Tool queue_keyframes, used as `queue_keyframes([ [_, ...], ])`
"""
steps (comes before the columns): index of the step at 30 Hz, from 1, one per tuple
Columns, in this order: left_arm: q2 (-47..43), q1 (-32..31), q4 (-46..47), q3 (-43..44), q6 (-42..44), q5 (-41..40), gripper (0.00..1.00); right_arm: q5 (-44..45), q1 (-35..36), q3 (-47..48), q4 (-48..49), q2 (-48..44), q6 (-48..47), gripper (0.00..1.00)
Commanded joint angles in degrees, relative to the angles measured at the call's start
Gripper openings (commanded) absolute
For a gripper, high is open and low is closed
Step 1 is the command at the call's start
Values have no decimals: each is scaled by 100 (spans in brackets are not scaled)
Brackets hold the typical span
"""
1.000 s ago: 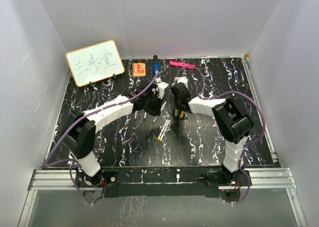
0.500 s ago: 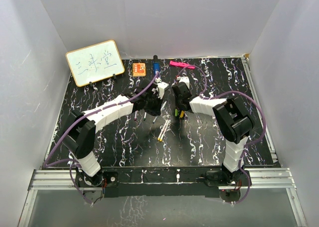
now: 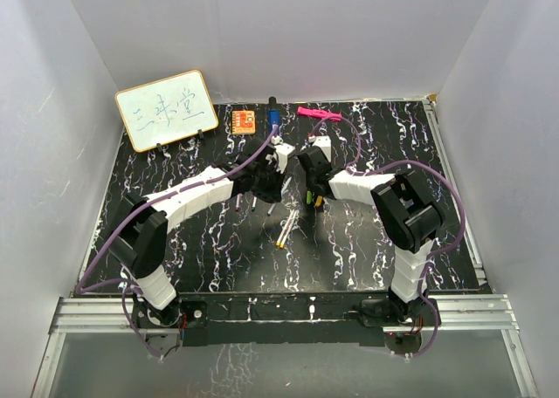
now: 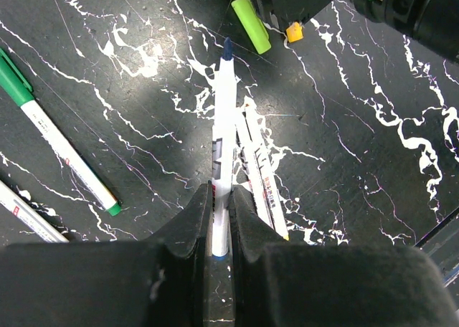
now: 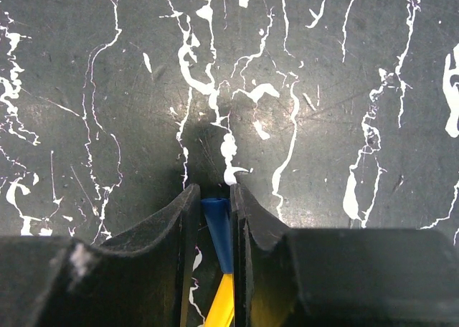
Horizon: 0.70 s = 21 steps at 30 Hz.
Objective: Insert the pens into the pen caps
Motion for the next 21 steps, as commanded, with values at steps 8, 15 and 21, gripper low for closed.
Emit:
queue_keyframes([
  [8, -138, 52, 25, -12, -9, 41, 0, -35, 154, -212, -1594, 414, 226, 21],
  [15, -133, 57, 27, -19, -18, 68, 0, 34, 172, -238, -1674, 363, 301, 36],
  [21, -107, 64, 35, -21, -27, 94, 0, 111, 170, -208, -1704, 364, 316, 43],
])
